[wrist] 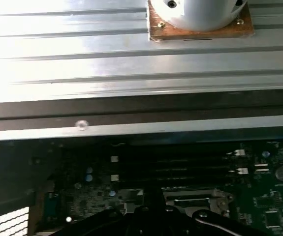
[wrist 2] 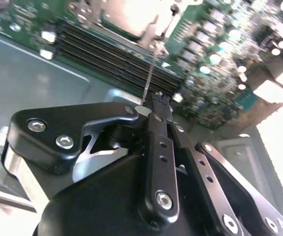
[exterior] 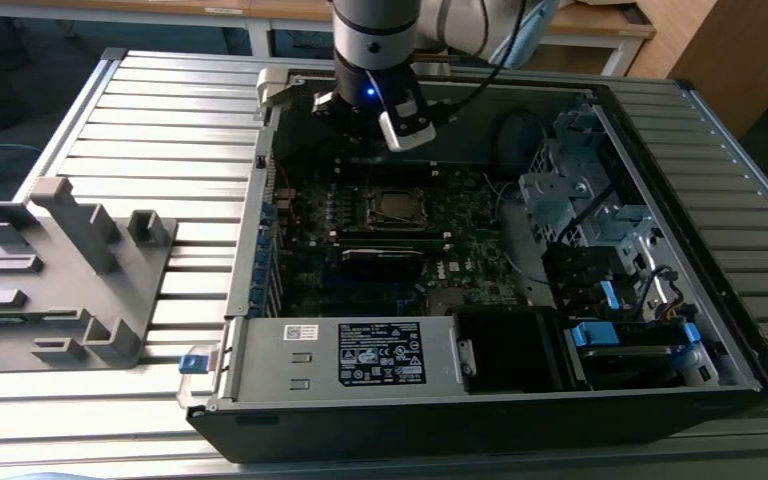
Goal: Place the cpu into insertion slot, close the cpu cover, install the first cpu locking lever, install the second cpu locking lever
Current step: 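Install the first cpu locking lever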
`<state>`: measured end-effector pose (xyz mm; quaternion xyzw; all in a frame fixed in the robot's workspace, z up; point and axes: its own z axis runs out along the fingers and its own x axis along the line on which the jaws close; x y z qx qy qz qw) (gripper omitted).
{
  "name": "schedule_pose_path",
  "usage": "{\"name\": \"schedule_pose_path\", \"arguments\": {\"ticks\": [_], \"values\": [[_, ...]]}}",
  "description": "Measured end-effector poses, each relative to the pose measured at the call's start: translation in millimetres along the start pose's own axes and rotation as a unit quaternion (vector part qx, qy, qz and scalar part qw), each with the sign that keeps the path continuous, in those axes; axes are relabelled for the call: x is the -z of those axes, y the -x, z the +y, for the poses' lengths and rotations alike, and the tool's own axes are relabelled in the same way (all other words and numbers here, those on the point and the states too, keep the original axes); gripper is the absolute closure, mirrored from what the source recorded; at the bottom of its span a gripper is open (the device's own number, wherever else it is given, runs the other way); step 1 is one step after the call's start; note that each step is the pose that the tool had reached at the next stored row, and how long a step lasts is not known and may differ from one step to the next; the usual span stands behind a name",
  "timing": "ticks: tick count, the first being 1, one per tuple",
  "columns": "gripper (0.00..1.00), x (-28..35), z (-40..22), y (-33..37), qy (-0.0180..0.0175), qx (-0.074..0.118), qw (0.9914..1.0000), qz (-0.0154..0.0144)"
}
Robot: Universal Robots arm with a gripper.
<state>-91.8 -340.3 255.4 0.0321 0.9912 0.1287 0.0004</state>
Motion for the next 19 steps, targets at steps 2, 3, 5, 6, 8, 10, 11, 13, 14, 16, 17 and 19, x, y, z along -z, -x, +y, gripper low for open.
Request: {"name": "schedule_pose_path", "arguments": {"ticks": [2,3,5,6,8,10,11,13,14,16,17,19], "values": [[0.9,0.0,0.4,6.4,0.0,0.0,1.0,0.0],[0.9,-0.1,0.6,9.1,-0.0001,0.0,1.0,0.0],[0.9,-0.1,0.6,10.6,-0.0002,0.0,1.0,0.0],[0.9,-0.1,0.6,10.7,-0.0002,0.0,1.0,-0.0001],[0.9,-0.1,0.7,10.8,-0.0007,0.0,1.0,-0.0002],[0.9,-0.4,0.7,11.0,-0.0064,0.0,0.99998,-0.0004],[0.9,-0.7,0.5,11.1,-0.0096,0.0,0.99995,-0.0007],[0.9,-1.8,0.3,11.4,-0.0156,0.0,0.99988,-0.001],[0.9,-2.2,0.4,11.6,-0.0157,0.0,0.99988,-0.001],[0.9,-3.3,0.6,12.7,-0.0158,0.0,0.99987,-0.0011],[0.9,-3.8,0.8,13.6,-0.0158,0.0,0.99987,-0.001],[0.9,-4.6,1.0,15.7,-0.0158,0.0,0.99988,-0.001]]}}
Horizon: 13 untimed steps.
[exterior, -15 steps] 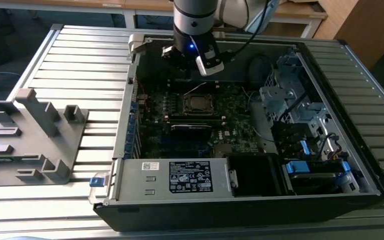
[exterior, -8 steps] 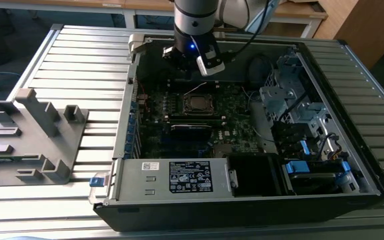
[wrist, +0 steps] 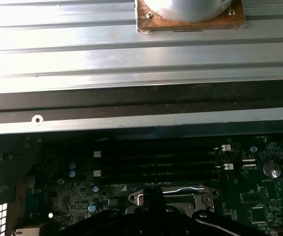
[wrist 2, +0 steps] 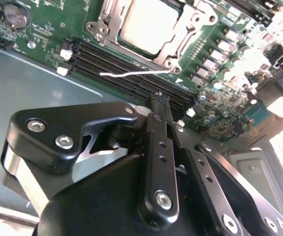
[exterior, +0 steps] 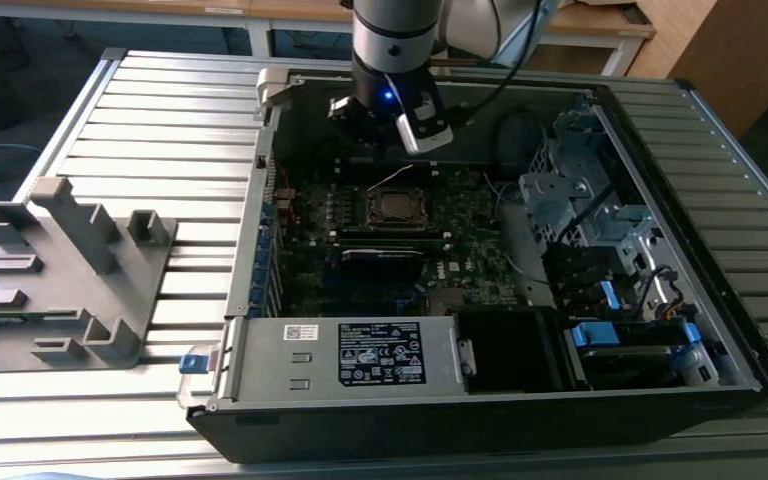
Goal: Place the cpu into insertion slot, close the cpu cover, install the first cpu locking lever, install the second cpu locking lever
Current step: 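Install the first cpu locking lever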
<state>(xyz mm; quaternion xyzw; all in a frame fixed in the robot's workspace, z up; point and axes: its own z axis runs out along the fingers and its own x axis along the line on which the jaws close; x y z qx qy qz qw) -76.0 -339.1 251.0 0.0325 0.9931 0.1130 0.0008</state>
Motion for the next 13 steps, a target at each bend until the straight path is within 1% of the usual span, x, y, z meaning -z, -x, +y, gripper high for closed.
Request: {"name": "schedule_pose_path", "arguments": {"ticks": [8,13], "values": [[0.9,-0.1,0.0,0.6,0.0,0.0,1.0,0.0],[0.9,-1.7,-0.3,0.6,-0.0001,0.0,1.0,0.0]]}}
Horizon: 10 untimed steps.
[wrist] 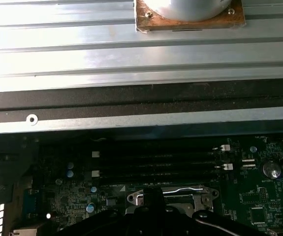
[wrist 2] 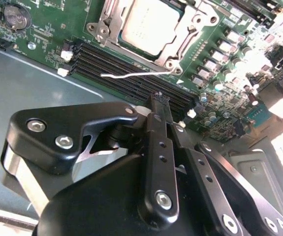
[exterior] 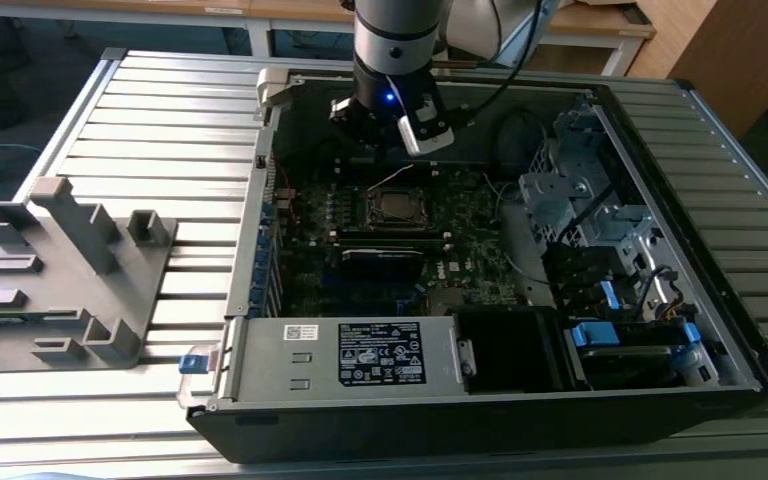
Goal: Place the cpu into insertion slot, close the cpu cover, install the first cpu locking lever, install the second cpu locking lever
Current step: 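Install the first cpu locking lever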
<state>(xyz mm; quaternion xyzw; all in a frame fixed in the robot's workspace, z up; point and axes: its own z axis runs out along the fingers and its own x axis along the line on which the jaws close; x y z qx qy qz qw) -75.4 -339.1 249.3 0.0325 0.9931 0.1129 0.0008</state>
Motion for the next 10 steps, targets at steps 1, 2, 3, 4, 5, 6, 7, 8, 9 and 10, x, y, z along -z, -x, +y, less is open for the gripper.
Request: {"name": "schedule_pose_path", "arguments": {"ticks": [1,2,3,4,5,6,7,8,9,10], "values": [[0.9,0.0,0.0,0.0,-0.0001,0.0,1.0,0.0],[0.9,0.0,0.0,0.0,-0.0001,0.0,1.0,0.0],[0.9,-0.1,0.0,0.0,0.0,0.0,1.0,0.0],[0.9,-0.1,0.0,0.0,0.0,0.0,1.0,0.0],[0.9,-0.3,0.0,0.0,0.0001,0.0,1.0,-0.0001],[0.9,-0.7,0.0,0.2,0.0002,0.0,1.0,-0.0001],[0.9,-0.9,0.0,0.3,0.0001,0.0,1.0,0.0],[0.9,-1.1,0.0,0.4,0.0,0.0,1.0,0.0001],[0.9,-1.1,0.0,0.4,-0.0001,0.0,1.0,0.0002],[0.9,-1.1,0.0,0.4,-0.0001,0.0,1.0,0.0002]]}}
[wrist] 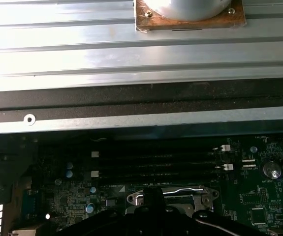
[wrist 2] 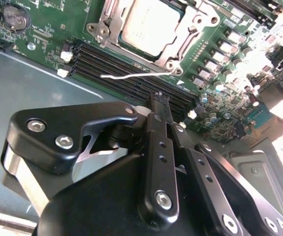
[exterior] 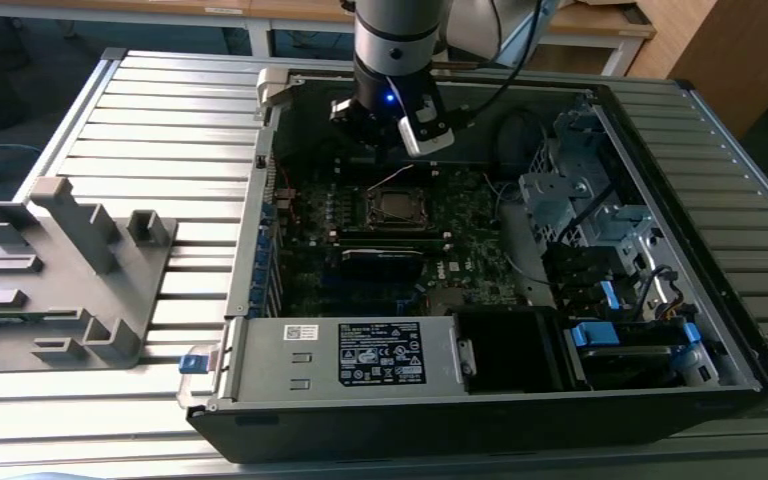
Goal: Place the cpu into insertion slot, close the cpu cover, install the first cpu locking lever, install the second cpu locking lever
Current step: 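Install the first cpu locking lever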
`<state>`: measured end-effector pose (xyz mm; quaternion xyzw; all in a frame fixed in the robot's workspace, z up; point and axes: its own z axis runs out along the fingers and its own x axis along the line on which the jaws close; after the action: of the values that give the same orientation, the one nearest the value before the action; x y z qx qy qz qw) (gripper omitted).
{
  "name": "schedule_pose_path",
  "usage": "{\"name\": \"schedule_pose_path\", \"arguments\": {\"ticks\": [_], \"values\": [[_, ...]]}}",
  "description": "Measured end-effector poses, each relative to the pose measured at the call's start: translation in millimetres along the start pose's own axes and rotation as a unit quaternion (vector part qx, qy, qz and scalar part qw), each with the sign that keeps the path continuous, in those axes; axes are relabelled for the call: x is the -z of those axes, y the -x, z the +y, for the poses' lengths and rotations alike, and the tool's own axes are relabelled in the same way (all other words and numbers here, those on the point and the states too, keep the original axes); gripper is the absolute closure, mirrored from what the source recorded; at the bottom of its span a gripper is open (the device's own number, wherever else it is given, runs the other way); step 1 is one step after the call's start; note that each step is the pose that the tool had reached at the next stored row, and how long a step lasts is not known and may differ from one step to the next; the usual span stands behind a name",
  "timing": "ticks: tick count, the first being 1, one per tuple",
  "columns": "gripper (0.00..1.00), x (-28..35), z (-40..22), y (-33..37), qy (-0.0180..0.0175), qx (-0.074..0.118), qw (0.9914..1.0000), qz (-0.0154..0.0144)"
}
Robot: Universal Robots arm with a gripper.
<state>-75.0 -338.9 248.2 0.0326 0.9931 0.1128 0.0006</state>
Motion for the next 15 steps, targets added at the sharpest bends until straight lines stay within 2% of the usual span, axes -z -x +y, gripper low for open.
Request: {"name": "schedule_pose_path", "arguments": {"ticks": [8,15], "values": [[0.9,-1.0,-0.1,1.1,0.0002,0.0,1.0,-0.0001],[0.9,-5.6,-1.0,3.2,0.0001,0.0,1.0,0.0]]}}
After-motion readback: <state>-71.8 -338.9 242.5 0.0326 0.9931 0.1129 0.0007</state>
